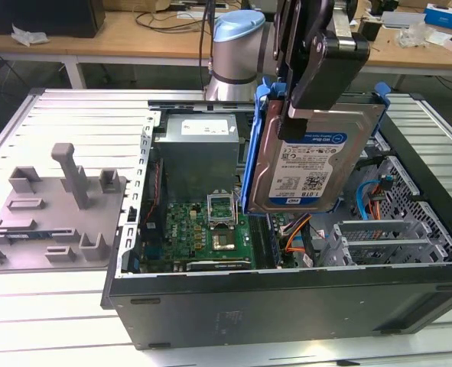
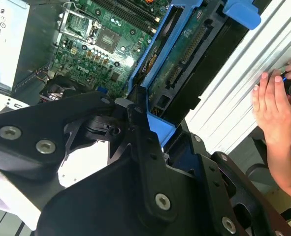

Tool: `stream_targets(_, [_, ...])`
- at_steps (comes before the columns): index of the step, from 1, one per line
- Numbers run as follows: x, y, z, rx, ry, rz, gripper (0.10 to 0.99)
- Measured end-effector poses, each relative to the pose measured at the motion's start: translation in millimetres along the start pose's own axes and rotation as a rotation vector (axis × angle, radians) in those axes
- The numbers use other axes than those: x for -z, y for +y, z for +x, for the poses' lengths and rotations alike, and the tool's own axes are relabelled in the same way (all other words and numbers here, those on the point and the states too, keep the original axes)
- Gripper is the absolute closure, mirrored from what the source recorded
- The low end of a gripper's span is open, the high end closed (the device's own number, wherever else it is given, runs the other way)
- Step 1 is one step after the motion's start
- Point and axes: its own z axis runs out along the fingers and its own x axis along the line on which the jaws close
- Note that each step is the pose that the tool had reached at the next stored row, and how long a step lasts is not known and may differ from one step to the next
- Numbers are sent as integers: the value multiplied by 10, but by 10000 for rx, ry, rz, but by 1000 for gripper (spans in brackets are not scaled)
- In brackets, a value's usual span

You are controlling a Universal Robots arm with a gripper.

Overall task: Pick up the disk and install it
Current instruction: 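Insert the disk into the insertion slot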

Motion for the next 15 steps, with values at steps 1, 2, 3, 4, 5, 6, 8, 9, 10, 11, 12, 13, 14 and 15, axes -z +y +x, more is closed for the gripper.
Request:
stream_targets(1, [0,0,0,0,0,0,718])
stream_targets(2, [0,0,0,0,0,0,718])
stream_targets(3, [0,-1,0,0,0,0,718])
stream_targets(4, [0,-1,0,0,0,0,718])
stream_targets(5, [0,-1,0,0,0,0,718])
stream_targets(6, [0,-1,0,0,-6,-1,718])
stream_targets(8, [0,-2,2,4,-126,-2,718])
stream_targets(9, [0,-2,6,5,-188,0,718])
stream_targets(10, [0,-1,9,7,-311,7,718])
stream_targets(11, [0,0,12,7,-334,8,718])
stream_targets(12, [-1,0,12,8,-335,8,718])
stream_targets(13, [0,0,12,9,-334,8,718])
stream_targets(14, [0,0,12,8,-334,8,718])
stream_targets(15, [0,0,12,9,-334,8,718])
